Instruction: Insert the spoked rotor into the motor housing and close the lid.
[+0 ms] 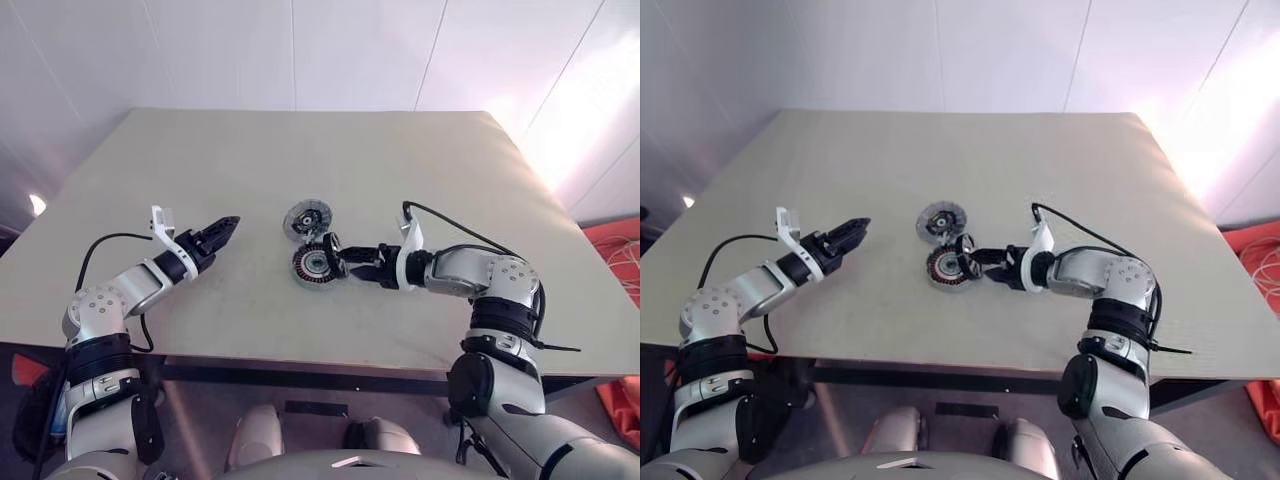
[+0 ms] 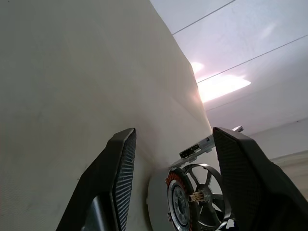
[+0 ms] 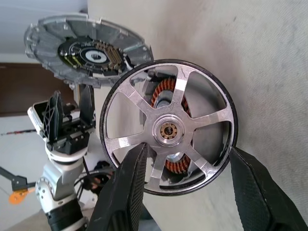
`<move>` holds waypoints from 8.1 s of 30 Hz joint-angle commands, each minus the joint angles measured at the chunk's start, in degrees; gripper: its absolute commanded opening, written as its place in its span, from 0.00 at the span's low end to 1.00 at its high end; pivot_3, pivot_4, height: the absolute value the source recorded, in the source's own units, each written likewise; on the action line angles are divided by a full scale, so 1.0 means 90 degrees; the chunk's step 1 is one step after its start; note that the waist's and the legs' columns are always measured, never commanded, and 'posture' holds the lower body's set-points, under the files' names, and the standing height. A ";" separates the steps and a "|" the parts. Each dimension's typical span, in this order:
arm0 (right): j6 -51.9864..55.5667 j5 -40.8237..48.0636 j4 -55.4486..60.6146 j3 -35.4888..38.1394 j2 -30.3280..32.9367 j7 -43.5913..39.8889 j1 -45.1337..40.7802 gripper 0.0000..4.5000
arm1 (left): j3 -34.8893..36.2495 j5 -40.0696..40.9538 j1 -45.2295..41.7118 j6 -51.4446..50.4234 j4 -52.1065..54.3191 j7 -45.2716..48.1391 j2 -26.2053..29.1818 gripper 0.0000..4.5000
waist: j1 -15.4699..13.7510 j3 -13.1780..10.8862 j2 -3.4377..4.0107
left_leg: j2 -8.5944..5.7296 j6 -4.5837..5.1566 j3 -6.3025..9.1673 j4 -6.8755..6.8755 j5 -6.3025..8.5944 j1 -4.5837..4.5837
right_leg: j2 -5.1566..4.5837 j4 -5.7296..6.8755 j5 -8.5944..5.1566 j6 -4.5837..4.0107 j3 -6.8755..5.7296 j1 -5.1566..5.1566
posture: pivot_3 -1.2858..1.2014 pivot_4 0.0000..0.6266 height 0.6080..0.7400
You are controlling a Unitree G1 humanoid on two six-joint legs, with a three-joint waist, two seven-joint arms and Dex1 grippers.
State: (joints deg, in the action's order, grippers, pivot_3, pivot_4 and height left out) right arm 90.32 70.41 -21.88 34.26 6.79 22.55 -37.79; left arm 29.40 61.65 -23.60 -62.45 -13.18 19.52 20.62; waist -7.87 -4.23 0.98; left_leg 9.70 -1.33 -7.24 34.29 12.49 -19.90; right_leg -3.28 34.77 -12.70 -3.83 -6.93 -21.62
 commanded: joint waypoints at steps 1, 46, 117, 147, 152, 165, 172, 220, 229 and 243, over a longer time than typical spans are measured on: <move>-0.0092 -0.0057 0.0183 0.0034 -0.0163 0.0042 -0.0275 0.67 | 0.0083 0.0025 -0.0136 0.0101 0.0138 0.0063 0.0123 0.60 | 0.0038 0.0000 0.0000 | 0.0000 -0.0001 0.0000 0.0000 -0.0001 0.0000 | 0.0000 0.0000 0.0000 0.0000 0.0000 0.0000 | 0.52 0.00 1.00; 0.0242 0.0085 0.0605 -0.1358 -0.0250 -0.0949 -0.1144 0.67 | 0.0113 -0.0187 -0.0146 0.0377 -0.0012 0.0259 0.0135 0.60 | 0.0071 0.0000 0.0000 | -0.0002 -0.0002 0.0002 -0.0005 -0.0001 -0.0002 | 0.0000 -0.0001 0.0002 0.0001 0.0000 -0.0010 | 0.52 0.00 1.00; 0.0242 -0.1750 0.0656 -0.1558 0.0161 -0.2710 -0.1360 0.67 | 0.0250 -0.0272 -0.0225 0.0514 -0.0203 0.0247 0.0229 0.60 | 0.0064 0.0002 -0.0004 | -0.0002 -0.0006 0.0002 -0.0006 -0.0003 -0.0004 | 0.0000 0.0001 0.0002 -0.0003 0.0000 -0.0008 | 0.52 0.00 1.00; 0.0242 -0.1859 0.0704 -0.1868 -0.0698 -0.2475 -0.1439 0.67 | 0.0403 -0.0208 0.0029 0.0634 0.0040 0.0128 0.0137 0.60 | 0.0088 0.0002 -0.0004 | 0.0000 -0.0007 0.0003 -0.0009 -0.0003 0.0029 | 0.0000 -0.0002 -0.0007 -0.0014 0.0000 0.0026 | 0.52 0.00 1.00; 0.0235 -0.2134 0.0620 -0.1862 -0.0773 -0.2676 -0.1591 0.67 | 0.0433 -0.0187 0.0091 0.0666 0.0092 0.0108 0.0113 0.60 | 0.0090 0.0002 -0.0004 | 0.0000 -0.0007 0.0003 -0.0009 -0.0003 0.0029 | 0.0000 -0.0003 -0.0008 -0.0016 0.0000 0.0025 | 0.52 0.00 1.00; 0.0139 -0.2760 0.0502 -0.1980 -0.1004 -0.3155 -0.1744 0.67 | 0.0477 -0.0083 0.0213 0.0689 0.0235 -0.0011 0.0079 0.60 | 0.0106 0.0002 -0.0004 | 0.0001 -0.0008 0.0003 -0.0010 -0.0003 0.0028 | 0.0002 -0.0001 -0.0006 -0.0014 0.0000 0.0015 | 0.52 0.00 1.00; -0.0009 -0.3096 0.0392 -0.2152 -0.1119 -0.3407 -0.1737 0.67 | 0.0466 -0.0022 0.0257 0.0678 0.0314 -0.0069 0.0073 0.60 | 0.0184 0.0002 -0.0004 | 0.0004 -0.0012 0.0003 -0.0012 -0.0006 0.0029 | 0.0004 -0.0001 -0.0013 -0.0025 0.0001 0.0024 | 0.52 0.00 1.00; -0.0657 -0.4034 0.0151 -0.2672 -0.1140 -0.4307 -0.2346 0.67 | 0.0327 0.0098 0.0304 0.0719 0.0402 -0.0209 -0.0048 0.60 | 0.0266 0.0001 -0.0005 | 0.0008 -0.0024 0.0006 -0.0018 -0.0013 0.0032 | 0.0013 0.0000 -0.0013 -0.0035 0.0003 0.0011 | 0.52 0.00 1.00; -0.0601 -0.4063 0.0181 -0.2646 -0.1088 -0.4271 -0.2322 0.67 | 0.0339 0.0092 0.0312 0.0715 0.0384 -0.0209 -0.0035 0.60 | 0.0261 0.0001 -0.0005 | 0.0007 -0.0024 0.0006 -0.0018 -0.0013 0.0032 | 0.0013 0.0000 -0.0013 -0.0035 0.0003 0.0013 | 0.52 0.00 1.00; -0.0271 -0.4095 0.0539 -0.2372 -0.0906 -0.4117 -0.2256 0.67 | 0.0253 -0.0005 0.0156 0.0754 0.0167 -0.0115 -0.0037 0.60 | 0.0245 0.0001 -0.0005 | 0.0006 -0.0024 0.0007 -0.0018 -0.0013 0.0031 | 0.0012 -0.0001 -0.0011 -0.0031 0.0003 0.0013 | 0.52 0.00 1.00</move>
State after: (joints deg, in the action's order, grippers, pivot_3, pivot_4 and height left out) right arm 87.76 33.35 -19.25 12.35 -1.23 -14.62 -57.45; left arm 31.70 61.50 -20.83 -56.46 -12.19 17.50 19.78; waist -5.66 -4.23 0.93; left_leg 9.76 -1.55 -7.17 34.13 12.38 -19.62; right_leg -3.17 34.77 -12.80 -4.10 -6.90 -21.50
